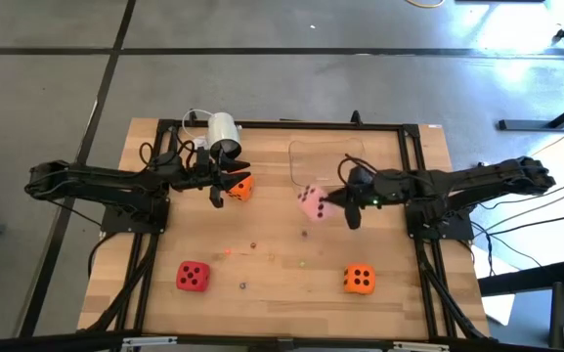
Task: Pick & Place Dice
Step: Put the large pink die into the transparent bin
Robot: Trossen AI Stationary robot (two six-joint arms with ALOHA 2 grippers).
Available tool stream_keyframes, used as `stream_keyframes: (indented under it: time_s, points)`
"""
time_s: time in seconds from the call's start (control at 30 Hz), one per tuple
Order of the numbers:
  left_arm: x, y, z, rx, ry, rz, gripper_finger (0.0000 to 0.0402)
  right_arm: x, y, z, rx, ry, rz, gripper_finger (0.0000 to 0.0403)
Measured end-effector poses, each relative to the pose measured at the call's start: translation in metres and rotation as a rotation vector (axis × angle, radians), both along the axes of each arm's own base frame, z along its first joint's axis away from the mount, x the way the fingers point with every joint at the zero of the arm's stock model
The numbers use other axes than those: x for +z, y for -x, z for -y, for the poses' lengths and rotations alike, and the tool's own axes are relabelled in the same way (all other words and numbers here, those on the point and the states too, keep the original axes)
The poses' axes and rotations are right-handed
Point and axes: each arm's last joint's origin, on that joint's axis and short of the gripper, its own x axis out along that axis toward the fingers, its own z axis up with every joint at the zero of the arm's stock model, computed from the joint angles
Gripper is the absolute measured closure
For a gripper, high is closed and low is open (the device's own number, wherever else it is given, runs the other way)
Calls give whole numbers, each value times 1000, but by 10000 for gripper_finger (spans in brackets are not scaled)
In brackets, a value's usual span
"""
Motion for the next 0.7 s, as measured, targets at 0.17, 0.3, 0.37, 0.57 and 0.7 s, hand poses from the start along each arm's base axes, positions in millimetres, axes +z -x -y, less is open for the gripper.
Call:
stream_keyframes:
  time_s: [0.17, 0.3, 0.37, 0.57, 0.7]
  points:
    - [0, 0, 0, 0, 0, 0, 274, 1, 0, 8, -188, 241, -14, 363]
    - [0, 0, 0, 0, 0, 0, 274, -1, -4, 14, -294, 365, -36, 364]
    - [0, 0, 0, 0, 0, -1, 274, -2, -6, 17, -304, 373, -44, 364]
    - [0, 0, 0, 0, 0, -1, 274, -17, -18, 25, -332, 396, -120, 364]
    - [0, 0, 0, 0, 0, -1, 274, -30, -30, 32, -347, 425, -170, 364]
